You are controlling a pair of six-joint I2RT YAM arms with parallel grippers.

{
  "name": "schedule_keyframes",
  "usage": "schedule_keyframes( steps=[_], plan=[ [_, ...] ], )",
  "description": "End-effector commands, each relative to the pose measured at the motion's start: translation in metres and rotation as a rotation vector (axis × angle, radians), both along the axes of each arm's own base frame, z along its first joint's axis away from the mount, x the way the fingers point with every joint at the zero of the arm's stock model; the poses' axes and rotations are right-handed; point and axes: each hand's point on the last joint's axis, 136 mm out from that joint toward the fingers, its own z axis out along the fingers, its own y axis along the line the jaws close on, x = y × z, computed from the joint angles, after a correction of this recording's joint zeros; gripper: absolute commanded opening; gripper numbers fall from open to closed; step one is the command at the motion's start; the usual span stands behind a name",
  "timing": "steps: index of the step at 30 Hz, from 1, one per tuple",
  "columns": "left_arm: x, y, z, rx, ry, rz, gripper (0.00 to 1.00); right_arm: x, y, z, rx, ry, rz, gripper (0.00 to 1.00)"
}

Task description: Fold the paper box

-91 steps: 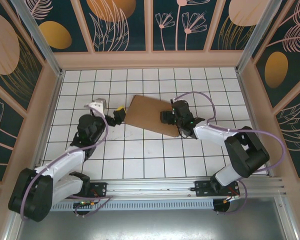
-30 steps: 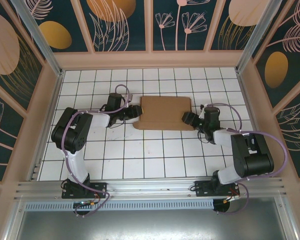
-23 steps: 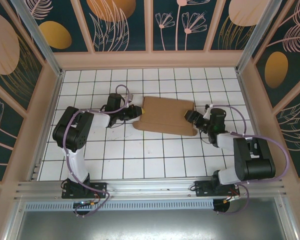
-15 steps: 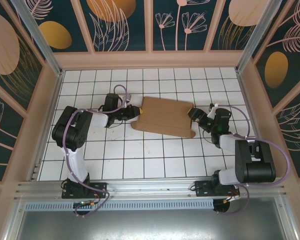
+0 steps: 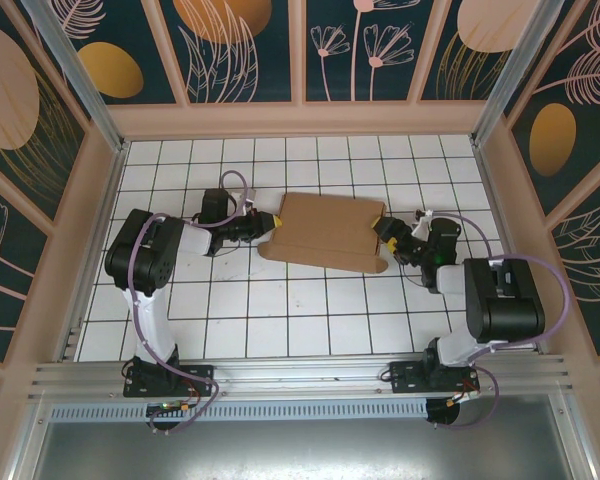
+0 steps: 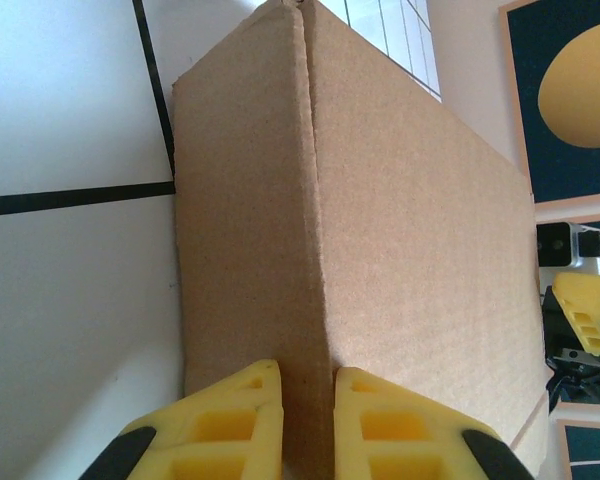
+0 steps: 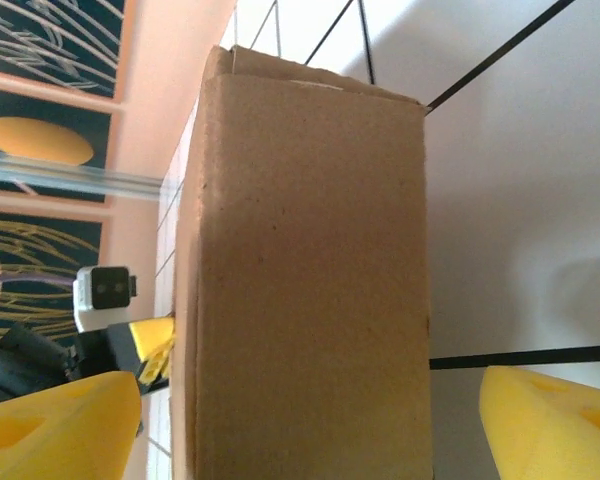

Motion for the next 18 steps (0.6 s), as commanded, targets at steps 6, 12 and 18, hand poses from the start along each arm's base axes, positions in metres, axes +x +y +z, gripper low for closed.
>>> schedule_keyframes(
  steps=[6, 12, 18],
  plan=[
    [-0.010, 0.010, -0.039, 0.053, 0.120, 0.033, 0.15, -0.003, 0.020, 0.024, 0.194, -0.069, 0.101, 0.72],
    [-0.007, 0.010, -0.032, 0.054, 0.087, 0.039, 0.28, 0.000, 0.016, 0.017, 0.163, -0.044, 0.069, 0.51],
    [0.002, 0.013, -0.004, 0.069, -0.053, 0.057, 0.53, 0.002, 0.014, 0.024, 0.166, -0.054, 0.059, 0.50]
  ],
)
